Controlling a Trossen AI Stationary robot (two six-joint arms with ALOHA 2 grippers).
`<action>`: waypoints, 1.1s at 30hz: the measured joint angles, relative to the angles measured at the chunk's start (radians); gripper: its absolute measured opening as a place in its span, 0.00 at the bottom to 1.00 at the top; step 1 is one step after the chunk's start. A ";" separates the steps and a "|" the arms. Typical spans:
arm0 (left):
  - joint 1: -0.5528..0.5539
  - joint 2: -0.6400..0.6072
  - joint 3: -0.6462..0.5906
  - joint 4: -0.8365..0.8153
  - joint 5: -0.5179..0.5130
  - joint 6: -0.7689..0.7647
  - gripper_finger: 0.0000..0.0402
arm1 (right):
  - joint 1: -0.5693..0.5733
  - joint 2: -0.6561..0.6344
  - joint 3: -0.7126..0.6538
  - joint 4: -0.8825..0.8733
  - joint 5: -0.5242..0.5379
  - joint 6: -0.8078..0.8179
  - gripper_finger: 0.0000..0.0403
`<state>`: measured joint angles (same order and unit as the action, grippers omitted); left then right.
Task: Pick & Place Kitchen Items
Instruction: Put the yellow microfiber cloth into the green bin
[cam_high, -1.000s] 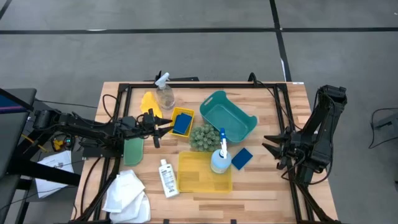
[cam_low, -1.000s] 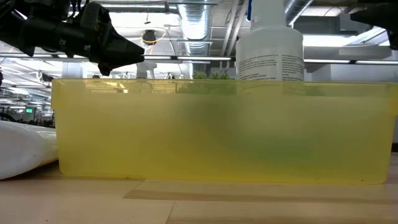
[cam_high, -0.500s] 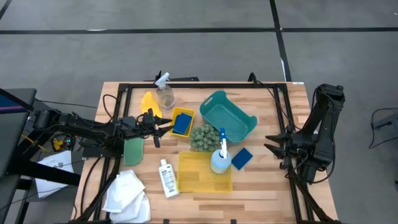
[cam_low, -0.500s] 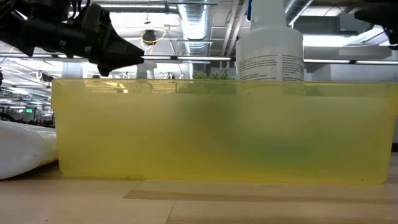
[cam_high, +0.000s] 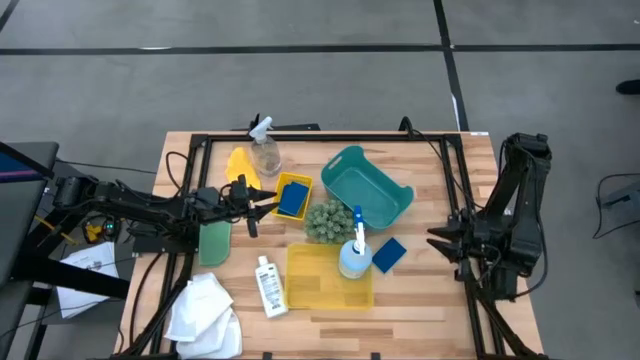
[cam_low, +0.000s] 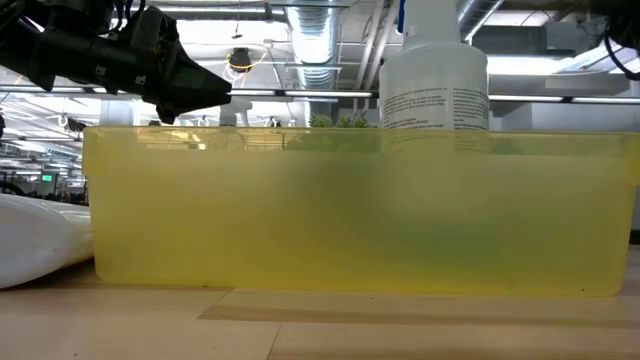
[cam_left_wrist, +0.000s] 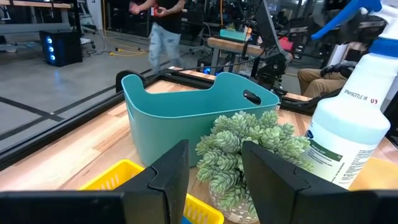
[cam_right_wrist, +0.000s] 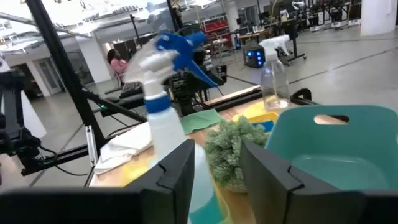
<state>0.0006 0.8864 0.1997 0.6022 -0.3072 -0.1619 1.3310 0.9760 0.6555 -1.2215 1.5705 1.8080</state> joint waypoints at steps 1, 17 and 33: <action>0.000 0.000 0.000 0.000 0.000 0.000 0.36 | 0.005 0.000 0.018 0.045 -0.003 -0.072 0.29; 0.000 0.000 0.000 0.002 0.001 0.000 0.36 | -0.385 0.038 0.025 1.235 -0.621 -1.536 0.14; -0.039 0.000 0.000 0.006 0.001 -0.003 0.36 | -0.829 -0.311 -0.242 1.455 -1.091 -1.752 0.08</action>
<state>-0.0387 0.8861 0.1997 0.6080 -0.3065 -0.1646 0.5024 0.6648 0.4138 0.2336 0.4796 0.0558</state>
